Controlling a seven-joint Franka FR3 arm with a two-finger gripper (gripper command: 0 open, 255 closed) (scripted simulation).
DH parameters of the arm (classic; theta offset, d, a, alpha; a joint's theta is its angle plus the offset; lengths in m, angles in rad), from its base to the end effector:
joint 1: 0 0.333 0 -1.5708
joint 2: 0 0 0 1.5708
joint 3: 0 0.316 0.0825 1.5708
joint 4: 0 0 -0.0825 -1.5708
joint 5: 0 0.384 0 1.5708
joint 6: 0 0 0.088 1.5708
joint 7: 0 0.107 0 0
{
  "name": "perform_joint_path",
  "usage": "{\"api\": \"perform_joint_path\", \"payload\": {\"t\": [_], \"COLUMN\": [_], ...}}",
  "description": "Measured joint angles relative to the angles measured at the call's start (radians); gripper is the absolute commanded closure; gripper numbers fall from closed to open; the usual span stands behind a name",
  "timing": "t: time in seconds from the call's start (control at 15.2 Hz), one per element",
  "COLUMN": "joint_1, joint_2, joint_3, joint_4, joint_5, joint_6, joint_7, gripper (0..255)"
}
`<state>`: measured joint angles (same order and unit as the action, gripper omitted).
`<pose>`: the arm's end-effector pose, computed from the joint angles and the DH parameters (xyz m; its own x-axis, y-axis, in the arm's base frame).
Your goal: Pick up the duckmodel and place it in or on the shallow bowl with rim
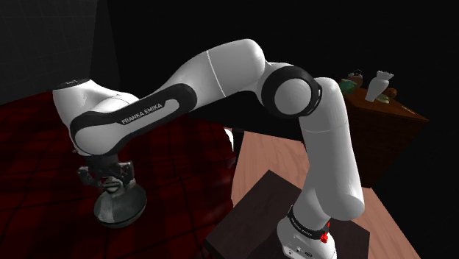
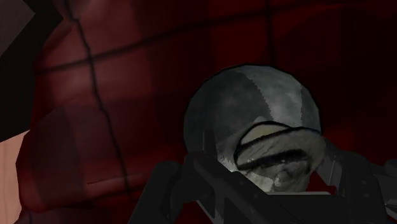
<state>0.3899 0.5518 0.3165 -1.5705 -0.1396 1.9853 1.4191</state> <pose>0.5405 0.4118 0.3244 0.7715 -0.6335 -0.0587 -0.6269 -0.7727 0.0992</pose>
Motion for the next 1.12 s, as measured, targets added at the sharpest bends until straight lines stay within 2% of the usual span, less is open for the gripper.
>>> {"api": "perform_joint_path", "payload": {"t": [0.79, 1.12], "joint_1": [0.014, 0.015], "joint_2": [0.083, 0.087], "joint_3": [-0.015, -0.016], "joint_4": [-0.030, -0.032], "joint_5": [-0.025, -0.027], "joint_6": [0.111, 0.118], "joint_7": [0.016, 0.018], "gripper": [255, 255]}}
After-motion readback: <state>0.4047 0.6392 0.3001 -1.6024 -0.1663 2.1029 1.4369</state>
